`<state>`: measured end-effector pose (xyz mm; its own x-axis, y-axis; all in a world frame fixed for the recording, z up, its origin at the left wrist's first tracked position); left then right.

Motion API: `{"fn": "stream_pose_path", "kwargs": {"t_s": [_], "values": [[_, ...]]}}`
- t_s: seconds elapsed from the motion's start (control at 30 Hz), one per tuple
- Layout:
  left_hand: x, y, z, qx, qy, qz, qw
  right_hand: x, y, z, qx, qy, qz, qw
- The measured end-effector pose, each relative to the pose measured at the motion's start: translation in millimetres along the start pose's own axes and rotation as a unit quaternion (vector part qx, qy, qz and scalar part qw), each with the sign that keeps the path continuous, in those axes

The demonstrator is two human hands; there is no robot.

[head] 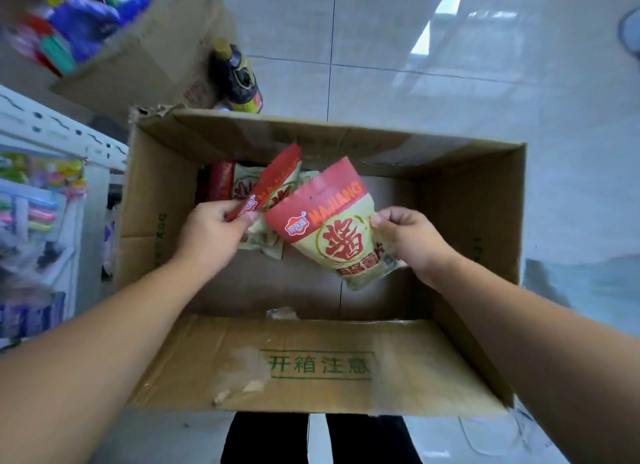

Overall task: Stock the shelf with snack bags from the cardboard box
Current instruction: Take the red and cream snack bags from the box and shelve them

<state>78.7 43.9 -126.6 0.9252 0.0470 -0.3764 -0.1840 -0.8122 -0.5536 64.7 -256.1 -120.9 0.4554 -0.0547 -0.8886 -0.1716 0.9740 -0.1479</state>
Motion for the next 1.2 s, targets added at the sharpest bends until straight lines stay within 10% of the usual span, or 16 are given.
{"fn": "stream_pose_path", "kwargs": {"t_s": [0.7,1.2], "values": [[-161,-294,-305,0.051,0.092,-0.117,0.987,-305,9,228,0.136,-0.225,0.079,0.961],[-364,-502,-318,0.101,0.065,-0.299,0.947,-478,146,315,0.058,-0.379,0.234,0.893]]}}
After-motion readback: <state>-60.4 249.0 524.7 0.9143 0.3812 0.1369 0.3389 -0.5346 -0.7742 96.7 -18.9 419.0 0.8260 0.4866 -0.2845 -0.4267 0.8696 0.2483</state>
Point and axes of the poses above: each hand's wrist, its own x-axis towards the middle knuckle, its own y-axis out of the palm, z = x × y, the point moved 1 cm from there along x, towards the middle knuckle, and after that the axes turned 12 degrees about y, right-handed, at the moved point
